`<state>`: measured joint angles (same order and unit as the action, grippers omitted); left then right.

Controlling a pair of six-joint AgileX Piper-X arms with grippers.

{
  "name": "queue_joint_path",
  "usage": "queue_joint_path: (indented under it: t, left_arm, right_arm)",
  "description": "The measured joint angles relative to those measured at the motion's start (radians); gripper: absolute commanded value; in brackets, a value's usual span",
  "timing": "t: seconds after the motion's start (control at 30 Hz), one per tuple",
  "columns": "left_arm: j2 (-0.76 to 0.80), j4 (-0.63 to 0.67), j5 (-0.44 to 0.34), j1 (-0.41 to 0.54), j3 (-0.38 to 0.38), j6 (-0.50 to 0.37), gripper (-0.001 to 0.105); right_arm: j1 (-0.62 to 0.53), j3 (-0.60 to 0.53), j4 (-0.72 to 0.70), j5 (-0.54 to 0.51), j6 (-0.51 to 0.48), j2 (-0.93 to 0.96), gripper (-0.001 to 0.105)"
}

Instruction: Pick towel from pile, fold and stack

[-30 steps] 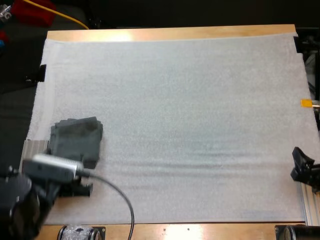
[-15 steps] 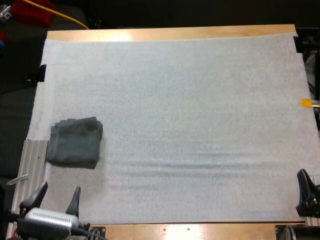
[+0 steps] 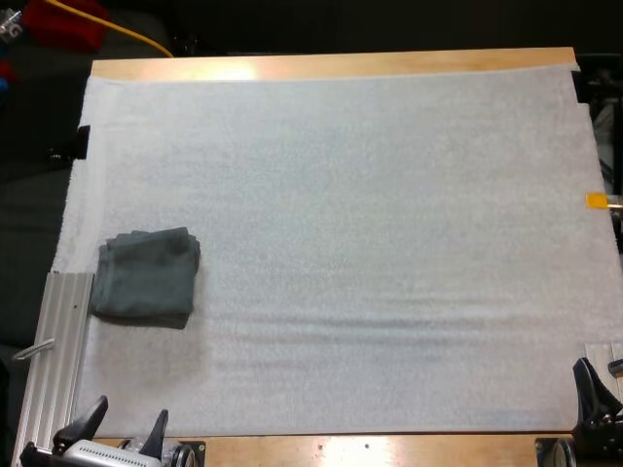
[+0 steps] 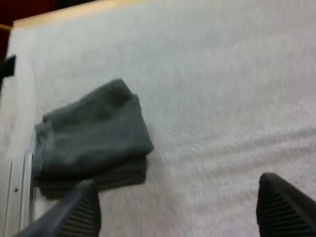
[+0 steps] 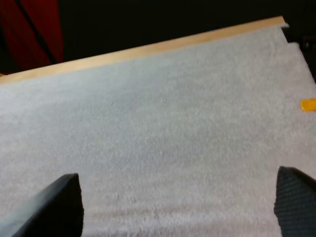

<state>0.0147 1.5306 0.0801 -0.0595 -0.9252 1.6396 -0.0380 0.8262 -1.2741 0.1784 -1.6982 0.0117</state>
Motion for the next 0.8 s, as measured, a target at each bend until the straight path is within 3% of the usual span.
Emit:
queue_joint_path:
  t: [0.2,0.43,0.57,0.8]
  left_arm:
    - [0.0,0.002,0.001,0.001,0.0,-0.004,0.063]
    - [0.0,-0.191,0.001,0.001,0.02,-0.008,0.063]
    - [0.0,-0.308,0.001,0.001,0.079,-0.008,0.063]
    - [0.0,-0.422,0.001,0.001,0.215,-0.008,0.063]
  right_arm:
    - [0.0,-0.018,0.005,0.0,0.0,0.0,0.077]
    - [0.0,-0.022,0.158,0.0,-0.024,0.0,0.077]
    - [0.0,-0.032,0.248,0.0,-0.068,0.0,0.077]
    - [0.0,-0.098,0.269,0.0,-0.075,0.0,0.077]
